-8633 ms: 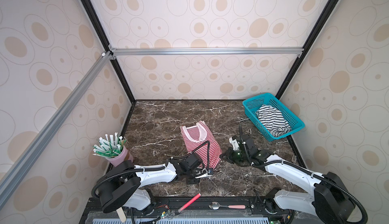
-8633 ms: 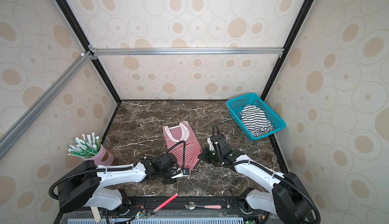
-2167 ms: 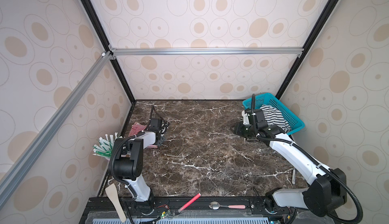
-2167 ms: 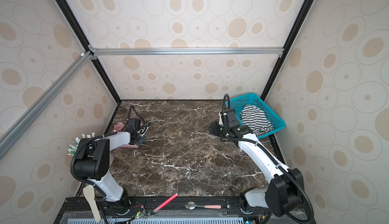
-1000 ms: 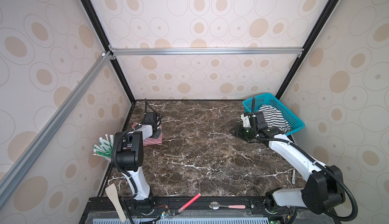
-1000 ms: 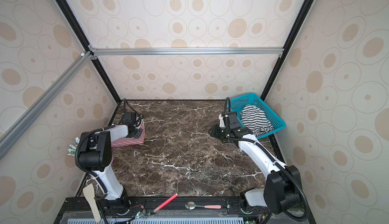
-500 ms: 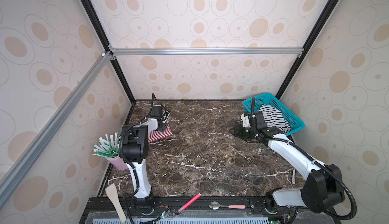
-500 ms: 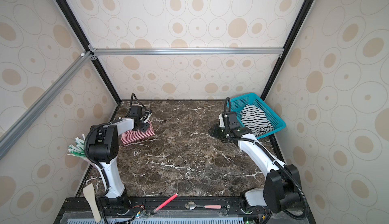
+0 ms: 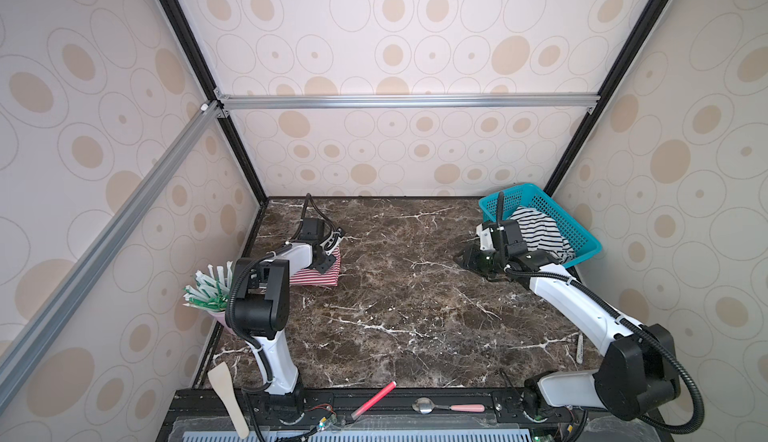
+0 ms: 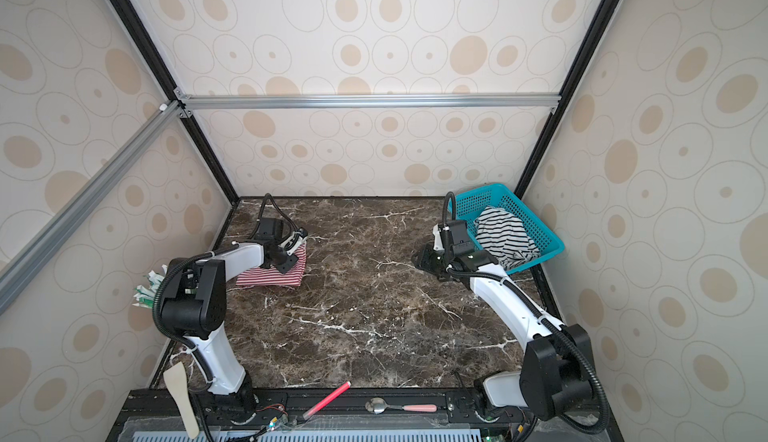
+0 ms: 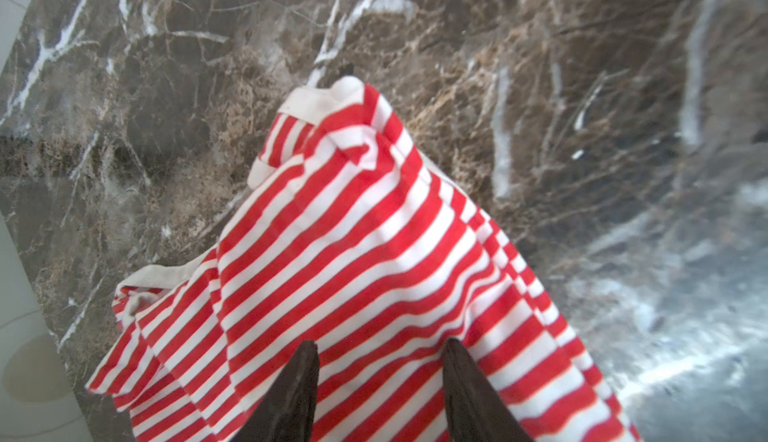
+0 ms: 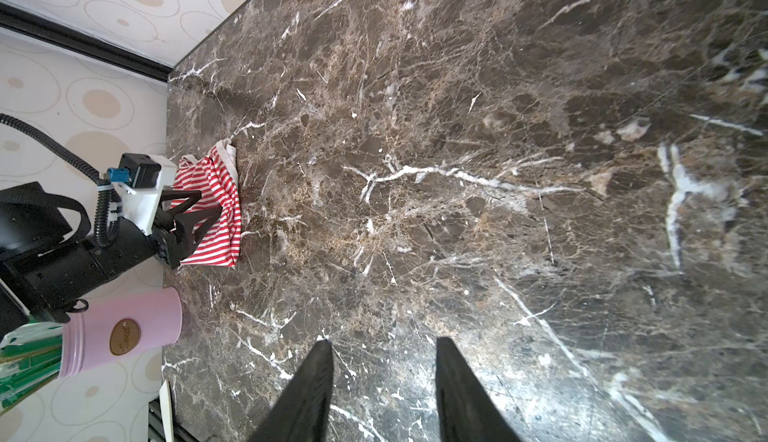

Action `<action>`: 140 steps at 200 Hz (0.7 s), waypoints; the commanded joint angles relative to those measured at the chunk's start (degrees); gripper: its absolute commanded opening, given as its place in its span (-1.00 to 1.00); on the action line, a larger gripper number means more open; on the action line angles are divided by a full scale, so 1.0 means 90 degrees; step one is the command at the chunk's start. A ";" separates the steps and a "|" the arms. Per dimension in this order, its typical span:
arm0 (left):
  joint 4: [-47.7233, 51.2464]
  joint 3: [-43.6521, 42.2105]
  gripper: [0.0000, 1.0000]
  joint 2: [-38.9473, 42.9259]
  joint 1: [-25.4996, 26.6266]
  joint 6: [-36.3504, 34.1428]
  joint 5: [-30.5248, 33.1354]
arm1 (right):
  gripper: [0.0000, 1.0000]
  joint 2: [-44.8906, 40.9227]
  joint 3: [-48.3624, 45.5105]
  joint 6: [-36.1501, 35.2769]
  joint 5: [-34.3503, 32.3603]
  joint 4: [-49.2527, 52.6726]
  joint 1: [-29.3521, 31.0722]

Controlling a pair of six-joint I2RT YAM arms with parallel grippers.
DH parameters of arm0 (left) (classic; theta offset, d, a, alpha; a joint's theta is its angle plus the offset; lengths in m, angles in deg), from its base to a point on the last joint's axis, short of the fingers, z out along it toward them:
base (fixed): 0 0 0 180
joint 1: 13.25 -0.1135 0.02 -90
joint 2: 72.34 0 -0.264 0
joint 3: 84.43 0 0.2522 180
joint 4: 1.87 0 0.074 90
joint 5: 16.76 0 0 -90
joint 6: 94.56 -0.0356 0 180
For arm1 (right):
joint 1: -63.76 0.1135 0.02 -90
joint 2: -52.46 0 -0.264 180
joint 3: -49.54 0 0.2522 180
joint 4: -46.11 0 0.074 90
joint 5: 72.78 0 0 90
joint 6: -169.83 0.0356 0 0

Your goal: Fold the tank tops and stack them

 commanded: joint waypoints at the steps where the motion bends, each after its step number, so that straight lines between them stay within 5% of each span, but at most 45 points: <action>1: -0.0122 0.0034 0.00 0.0298 0.0358 0.0146 0.0067 | -0.15 0.0103 -0.0009 0.0118 0.0091 -0.0123 0.0019; 70: -0.0346 0.0528 -0.02 -0.0329 0.0813 0.0668 0.1221 | -0.14 -0.0209 0.0314 -0.0251 -0.0435 0.0545 -0.0039; 140: -0.0727 -0.0516 0.02 0.1178 0.0098 0.1151 0.0998 | -0.14 -0.0153 0.0070 -0.0234 -0.0165 0.0383 -0.0059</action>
